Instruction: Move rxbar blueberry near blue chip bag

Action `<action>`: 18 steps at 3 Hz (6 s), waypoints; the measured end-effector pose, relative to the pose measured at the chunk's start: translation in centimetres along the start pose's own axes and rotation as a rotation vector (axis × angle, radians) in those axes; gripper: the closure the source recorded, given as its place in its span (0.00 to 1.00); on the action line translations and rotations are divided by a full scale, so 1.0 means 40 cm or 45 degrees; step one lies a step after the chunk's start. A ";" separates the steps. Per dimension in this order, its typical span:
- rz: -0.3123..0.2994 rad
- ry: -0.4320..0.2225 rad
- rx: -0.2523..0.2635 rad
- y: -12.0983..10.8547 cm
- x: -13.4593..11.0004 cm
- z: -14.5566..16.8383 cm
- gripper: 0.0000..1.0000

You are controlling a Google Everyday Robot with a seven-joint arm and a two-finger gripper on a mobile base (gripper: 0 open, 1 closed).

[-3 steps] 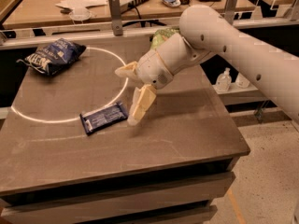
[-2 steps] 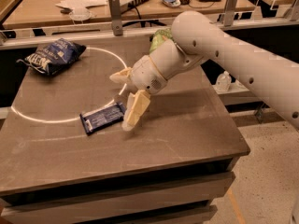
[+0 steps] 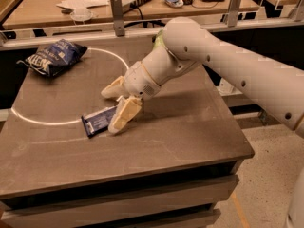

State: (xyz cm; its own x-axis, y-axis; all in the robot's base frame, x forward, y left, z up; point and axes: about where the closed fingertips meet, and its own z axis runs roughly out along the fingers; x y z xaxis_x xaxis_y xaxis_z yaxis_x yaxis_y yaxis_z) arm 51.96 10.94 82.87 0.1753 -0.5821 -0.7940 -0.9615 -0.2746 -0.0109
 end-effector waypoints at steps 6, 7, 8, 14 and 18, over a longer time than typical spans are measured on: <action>0.298 -0.094 0.844 -0.289 -0.022 -0.375 1.00; 0.397 -0.068 0.867 -0.376 -0.022 -0.390 1.00; 0.463 -0.033 0.825 -0.471 -0.040 -0.363 1.00; 0.429 -0.140 0.567 -0.574 -0.110 -0.066 0.00; 0.407 -0.264 0.793 -0.444 0.024 -0.305 0.00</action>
Offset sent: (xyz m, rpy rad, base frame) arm 0.0132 -0.0001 0.0010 -0.0122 0.0365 0.0249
